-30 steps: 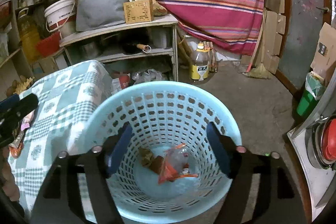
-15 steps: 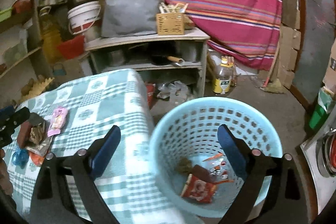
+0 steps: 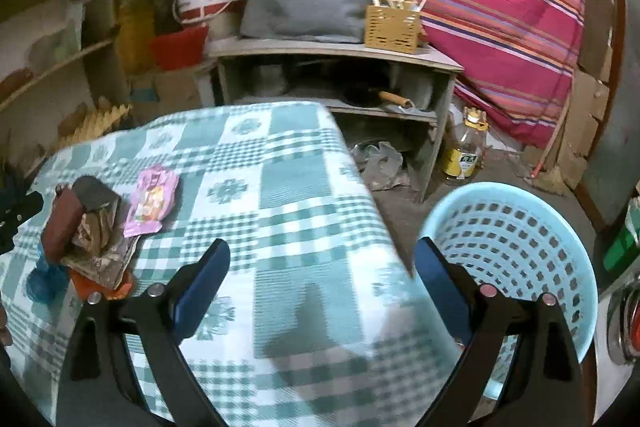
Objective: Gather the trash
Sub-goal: 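Move both tools back over the table toward the brown scouring pad, then grasp the brown scouring pad with the left tool while the right tool grasps the crumpled brown paper bag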
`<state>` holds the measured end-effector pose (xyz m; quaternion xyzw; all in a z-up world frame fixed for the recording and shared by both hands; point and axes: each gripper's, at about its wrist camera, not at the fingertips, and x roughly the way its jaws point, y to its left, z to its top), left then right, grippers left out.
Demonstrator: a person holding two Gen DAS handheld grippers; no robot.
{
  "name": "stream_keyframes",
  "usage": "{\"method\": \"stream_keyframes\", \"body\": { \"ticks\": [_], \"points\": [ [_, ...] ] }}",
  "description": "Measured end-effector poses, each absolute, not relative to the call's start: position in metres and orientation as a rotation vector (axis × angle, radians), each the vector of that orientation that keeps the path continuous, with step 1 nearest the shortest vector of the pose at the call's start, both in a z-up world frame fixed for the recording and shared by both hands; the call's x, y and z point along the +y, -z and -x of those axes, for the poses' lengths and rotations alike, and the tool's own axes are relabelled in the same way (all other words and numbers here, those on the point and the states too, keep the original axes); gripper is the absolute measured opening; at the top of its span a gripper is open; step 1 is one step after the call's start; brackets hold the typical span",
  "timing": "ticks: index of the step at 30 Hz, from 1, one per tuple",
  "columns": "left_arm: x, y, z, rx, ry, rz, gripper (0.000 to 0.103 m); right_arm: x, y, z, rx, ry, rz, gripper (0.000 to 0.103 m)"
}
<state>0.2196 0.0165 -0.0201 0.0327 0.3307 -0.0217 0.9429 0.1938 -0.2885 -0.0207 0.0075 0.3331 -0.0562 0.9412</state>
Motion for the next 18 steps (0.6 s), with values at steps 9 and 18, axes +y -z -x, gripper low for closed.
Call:
{"method": "stream_keyframes", "body": {
  "ticks": [9,18],
  "points": [
    [0.029,0.046,-0.226,0.741,0.099,-0.108,0.098,-0.264,0.025,-0.216,0.694,0.124,-0.072,0.096],
    [0.028,0.06,-0.236,0.784,0.163,-0.132,0.098,-0.229,0.031,-0.229,0.696,0.087,-0.02,0.096]
  ]
}}
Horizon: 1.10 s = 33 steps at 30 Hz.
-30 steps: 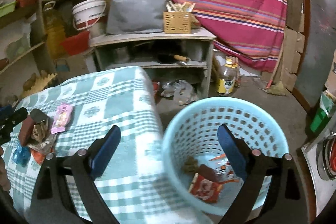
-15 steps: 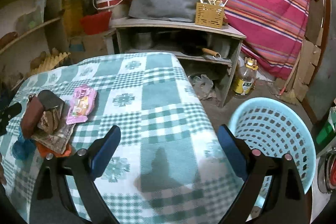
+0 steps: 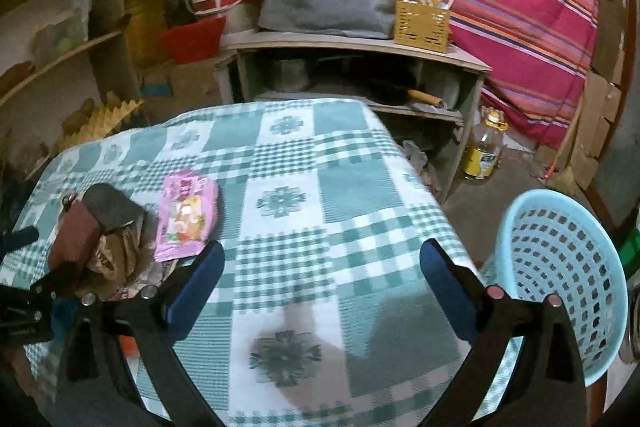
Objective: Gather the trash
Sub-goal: 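Grasp the brown scouring pad with the left tool while the right tool grasps the crumpled brown paper bag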
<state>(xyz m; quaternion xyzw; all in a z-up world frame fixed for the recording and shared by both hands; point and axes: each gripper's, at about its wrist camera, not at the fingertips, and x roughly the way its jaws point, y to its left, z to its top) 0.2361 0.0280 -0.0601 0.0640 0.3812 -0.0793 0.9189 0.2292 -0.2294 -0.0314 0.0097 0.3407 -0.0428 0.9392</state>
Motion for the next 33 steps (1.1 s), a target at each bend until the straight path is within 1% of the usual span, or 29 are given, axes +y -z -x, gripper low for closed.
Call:
{"method": "stream_keyframes", "body": {
  "ticks": [9,11,13,14,17,25,32,33],
  "points": [
    [0.028,0.07,-0.248,0.814,0.206,-0.127,0.097,-0.217,0.038,-0.233,0.705,0.066,0.001,0.096],
    [0.027,0.07,-0.249,0.813,0.215,-0.127,0.095,-0.217,0.04,-0.235,0.719,0.065,-0.005,0.096],
    [0.027,0.071,-0.252,0.834,0.244,-0.11,0.071,-0.217,0.041,-0.236,0.724,0.06,-0.014,0.096],
    [0.028,0.072,-0.254,0.849,0.257,-0.095,0.065,-0.217,0.04,-0.236,0.72,0.056,-0.017,0.095],
    [0.033,0.068,-0.252,0.854,0.266,-0.052,0.065,-0.206,0.038,-0.235,0.705,0.022,-0.008,0.095],
    [0.066,0.032,-0.229,0.756,0.191,-0.016,0.065,-0.148,0.037,-0.23,0.679,-0.084,0.083,0.095],
    [0.106,0.024,-0.232,0.718,0.058,0.048,0.065,-0.104,0.049,-0.235,0.713,-0.146,0.129,0.095],
    [0.112,0.025,-0.233,0.719,0.044,0.061,0.065,-0.1,0.051,-0.237,0.718,-0.149,0.136,0.091]
  ]
}}
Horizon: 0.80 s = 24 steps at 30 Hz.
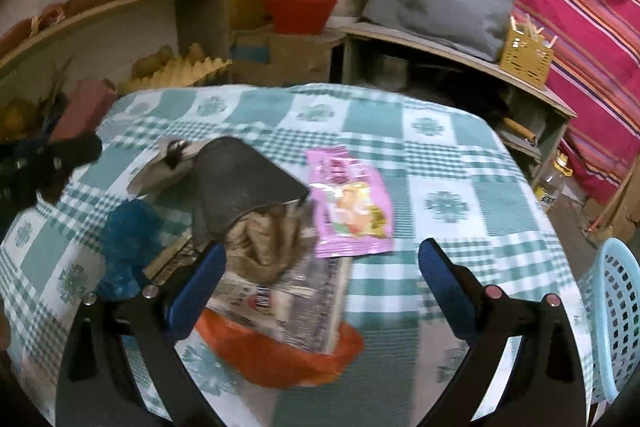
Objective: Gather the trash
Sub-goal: 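Grasp the brown scouring pad with the left tool while the right tool grasps the crumpled brown paper bag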
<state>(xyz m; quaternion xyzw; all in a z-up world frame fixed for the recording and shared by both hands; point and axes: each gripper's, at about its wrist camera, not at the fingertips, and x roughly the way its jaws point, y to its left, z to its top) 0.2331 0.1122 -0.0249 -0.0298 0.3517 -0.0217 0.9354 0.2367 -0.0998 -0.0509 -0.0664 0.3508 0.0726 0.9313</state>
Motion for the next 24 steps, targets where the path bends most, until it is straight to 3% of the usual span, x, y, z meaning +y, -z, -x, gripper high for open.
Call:
{"method": "stream_keyframes", "body": {
  "ticks": [5,8,10,24],
  "points": [
    [0.128,0.027,-0.233,0.722,0.007,0.086,0.065,-0.088,0.065,-0.249,0.78,-0.189,0.134,0.071],
    [0.132,0.027,-0.232,0.716,-0.006,0.09,0.065,-0.084,0.07,-0.253,0.798,-0.213,0.139,0.049],
    [0.132,0.026,-0.232,0.711,-0.012,0.088,0.065,-0.082,0.071,-0.252,0.806,-0.229,0.142,0.028],
    [0.087,0.012,-0.231,0.673,0.02,0.058,0.065,-0.155,0.03,-0.221,0.715,-0.163,0.12,0.028]
  ]
}}
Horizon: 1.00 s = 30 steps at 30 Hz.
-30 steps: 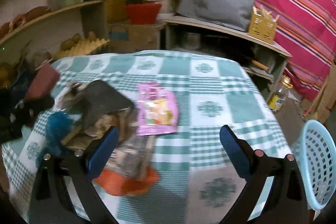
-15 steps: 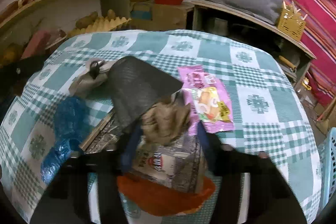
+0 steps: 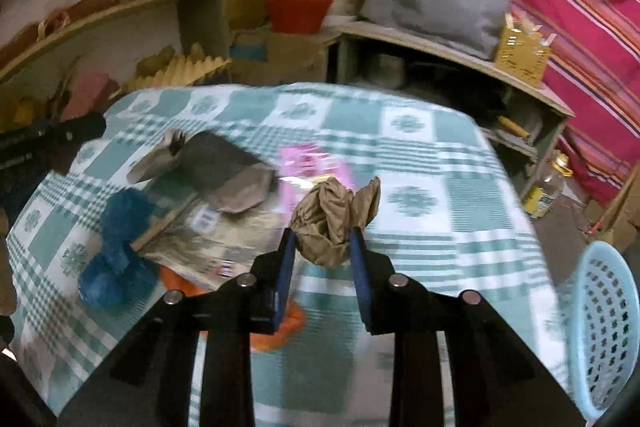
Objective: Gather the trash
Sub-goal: 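Grasp the brown scouring pad with the left tool while the right tool grasps the crumpled brown paper bag, then carry the scouring pad and paper bag over the blue basket with both tools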
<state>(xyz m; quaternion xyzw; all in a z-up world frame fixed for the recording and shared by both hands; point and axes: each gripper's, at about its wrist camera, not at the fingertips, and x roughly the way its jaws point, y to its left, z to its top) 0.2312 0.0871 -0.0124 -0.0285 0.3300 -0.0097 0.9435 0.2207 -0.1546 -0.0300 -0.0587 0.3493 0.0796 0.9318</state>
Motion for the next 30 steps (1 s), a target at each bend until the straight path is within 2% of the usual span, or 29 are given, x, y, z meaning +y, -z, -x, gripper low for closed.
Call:
{"method": "stream_keyframes", "body": {
  "ticks": [16,30],
  "points": [
    [-0.089,-0.005,-0.221,0.62,0.268,-0.009,0.065,-0.341,-0.016,-0.169,0.596,0.102,-0.046,0.028],
    [-0.238,0.006,-0.201,0.638,0.481,-0.04,0.065,-0.451,-0.011,-0.125,0.597,0.297,-0.08,0.028]
  ]
}}
